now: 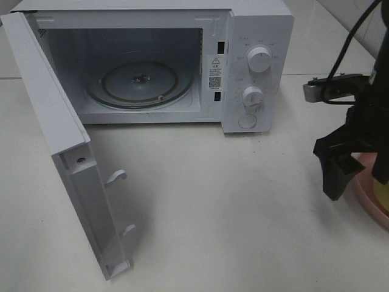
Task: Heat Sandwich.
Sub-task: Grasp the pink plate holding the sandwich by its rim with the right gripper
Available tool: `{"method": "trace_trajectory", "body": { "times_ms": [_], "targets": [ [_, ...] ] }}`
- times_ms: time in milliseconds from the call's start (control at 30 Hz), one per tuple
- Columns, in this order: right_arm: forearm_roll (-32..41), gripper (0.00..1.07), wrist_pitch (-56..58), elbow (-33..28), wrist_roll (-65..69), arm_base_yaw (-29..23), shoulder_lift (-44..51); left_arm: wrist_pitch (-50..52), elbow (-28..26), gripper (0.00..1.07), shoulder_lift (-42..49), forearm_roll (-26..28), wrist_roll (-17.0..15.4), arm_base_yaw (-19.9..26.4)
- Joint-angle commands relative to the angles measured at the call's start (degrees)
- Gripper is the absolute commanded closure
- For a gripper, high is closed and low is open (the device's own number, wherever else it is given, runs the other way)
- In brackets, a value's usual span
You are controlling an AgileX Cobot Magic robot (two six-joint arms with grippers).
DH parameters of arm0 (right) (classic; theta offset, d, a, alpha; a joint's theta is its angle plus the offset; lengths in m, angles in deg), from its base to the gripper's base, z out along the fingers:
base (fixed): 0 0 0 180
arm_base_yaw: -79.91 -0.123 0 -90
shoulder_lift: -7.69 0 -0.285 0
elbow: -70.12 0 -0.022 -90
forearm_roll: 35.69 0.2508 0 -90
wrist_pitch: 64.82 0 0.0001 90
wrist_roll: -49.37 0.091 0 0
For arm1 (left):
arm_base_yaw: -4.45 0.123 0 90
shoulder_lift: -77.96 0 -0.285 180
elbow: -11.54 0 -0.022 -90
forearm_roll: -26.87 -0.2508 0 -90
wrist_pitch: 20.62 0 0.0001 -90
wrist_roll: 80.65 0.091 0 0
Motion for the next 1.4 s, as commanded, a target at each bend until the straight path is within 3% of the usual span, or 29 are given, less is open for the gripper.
{"method": "trace_trajectory", "body": {
  "times_ms": [33,200,467,733,1400],
  "targets": [
    [-1.3,0.26,0.1,0.2,-0.4,4.0,2.3,0.7,0.1,0.09,1.3,0.3,-0.1,0.1],
    [-2.9,0.26,-2.7,0.2,1.9,7.4,2.3,0.7,0.1,0.09,1.3,0.3,-0.1,0.1],
    [-10.5,0.26,-9.7,0.2,9.1,7.7,2.3,0.7,0.1,0.09,1.3,0.3,-0.1,0.1],
    [-10.3,0.26,-12.9,0.2,10.0,8.8,1.4,0.7,0.1,0.09,1.3,0.3,-0.1,0.1],
    [-7.8,0.29,-18.4,-1.9,10.0,9.7,-11.2,0.7,0.1,0.09,1.3,0.3,-0.1,0.1]
  ]
}}
